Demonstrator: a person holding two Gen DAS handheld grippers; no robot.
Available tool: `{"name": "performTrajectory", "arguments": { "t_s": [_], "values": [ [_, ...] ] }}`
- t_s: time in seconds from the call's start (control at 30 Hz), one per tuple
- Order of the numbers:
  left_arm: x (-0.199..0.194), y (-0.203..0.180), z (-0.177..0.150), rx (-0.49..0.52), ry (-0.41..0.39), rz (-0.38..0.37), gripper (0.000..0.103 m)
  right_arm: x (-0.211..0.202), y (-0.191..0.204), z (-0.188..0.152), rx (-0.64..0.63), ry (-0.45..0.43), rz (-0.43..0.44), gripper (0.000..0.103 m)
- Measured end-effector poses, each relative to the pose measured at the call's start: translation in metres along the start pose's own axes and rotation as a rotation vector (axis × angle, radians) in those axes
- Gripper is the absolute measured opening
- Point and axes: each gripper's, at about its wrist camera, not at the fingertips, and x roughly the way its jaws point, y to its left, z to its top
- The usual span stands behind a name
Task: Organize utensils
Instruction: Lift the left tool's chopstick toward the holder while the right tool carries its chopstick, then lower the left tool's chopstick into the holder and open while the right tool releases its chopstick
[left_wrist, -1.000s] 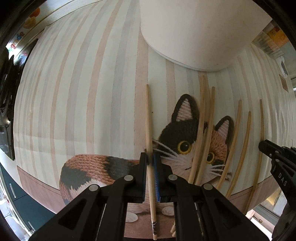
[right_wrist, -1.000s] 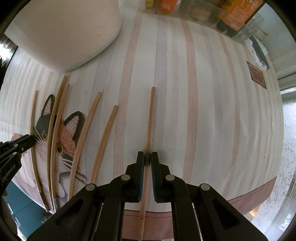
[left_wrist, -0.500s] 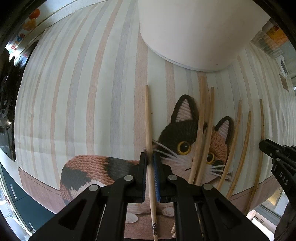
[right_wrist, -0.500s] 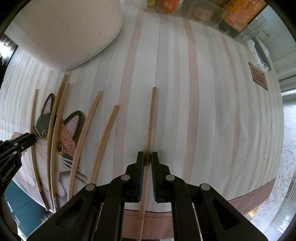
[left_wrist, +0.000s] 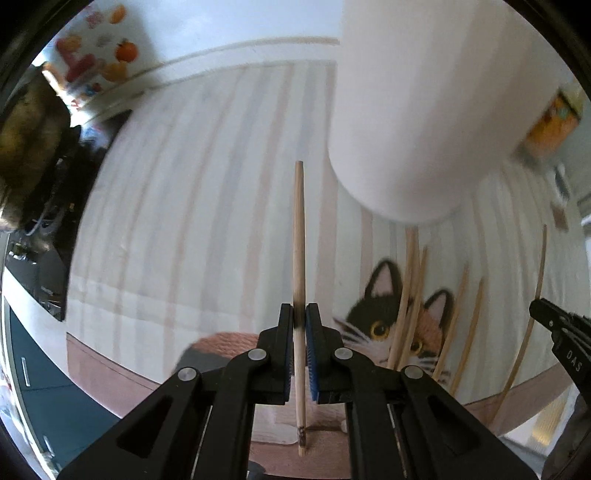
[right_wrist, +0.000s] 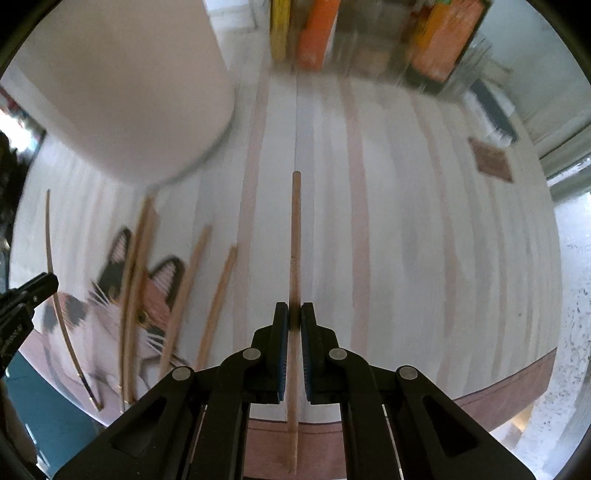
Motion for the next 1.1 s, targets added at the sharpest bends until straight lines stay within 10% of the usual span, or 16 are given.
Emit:
{"name": "performTrajectory", "arguments": {
  "t_s": [0.73,1.1],
  "values": [
    [-0.108,0.027,0.054,-0.101,-0.291,-0.002,0.004,-0.096,-0.012,0.045,0.094,-0.364,0.041,0.007],
    [-0.204,0.062,0.079,-0.199,-0.399,-0.129,0.004,-0.173,-0.020,0.088,0.201,-0.419,0.228,0.007]
  ]
}}
